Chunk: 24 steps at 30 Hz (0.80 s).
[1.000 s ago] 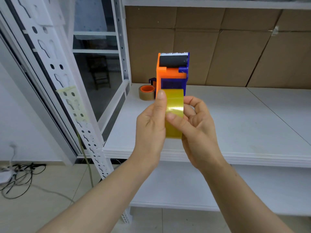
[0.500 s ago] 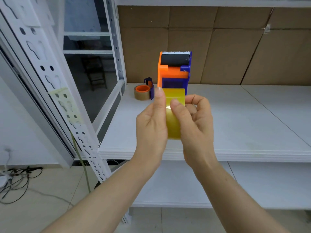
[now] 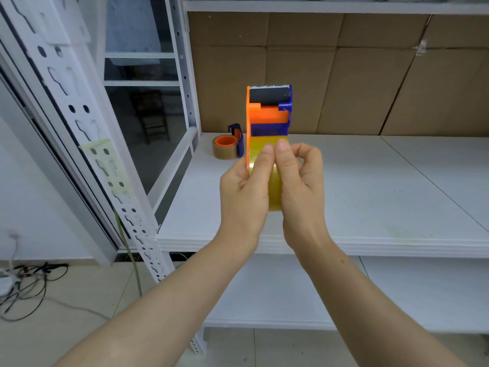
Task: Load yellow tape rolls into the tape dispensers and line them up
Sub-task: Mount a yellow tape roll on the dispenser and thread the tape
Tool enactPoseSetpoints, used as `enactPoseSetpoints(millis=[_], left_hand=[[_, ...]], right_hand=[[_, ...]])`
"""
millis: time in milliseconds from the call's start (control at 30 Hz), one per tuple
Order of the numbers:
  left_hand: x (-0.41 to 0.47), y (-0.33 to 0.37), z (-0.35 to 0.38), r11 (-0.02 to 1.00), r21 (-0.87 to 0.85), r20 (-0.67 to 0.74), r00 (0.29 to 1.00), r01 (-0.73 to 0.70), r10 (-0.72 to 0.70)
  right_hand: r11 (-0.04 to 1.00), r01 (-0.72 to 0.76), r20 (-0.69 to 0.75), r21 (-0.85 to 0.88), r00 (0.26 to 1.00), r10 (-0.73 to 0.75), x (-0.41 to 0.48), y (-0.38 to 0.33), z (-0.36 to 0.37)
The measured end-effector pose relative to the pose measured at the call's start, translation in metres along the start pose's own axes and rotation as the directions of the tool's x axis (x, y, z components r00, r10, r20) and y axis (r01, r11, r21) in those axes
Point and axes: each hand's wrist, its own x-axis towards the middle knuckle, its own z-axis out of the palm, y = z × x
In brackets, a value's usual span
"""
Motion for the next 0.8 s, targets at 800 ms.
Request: enactPoseSetpoints(millis=[800], left_hand=[[0.03,0.011,-0.008,0.986,0.165,-0.086,0.996,0.015,-0.001]], right_hand=[[0.672,0.34,0.409,-0.658,0.911,-0.06,0.046,-0.035,-0.009]])
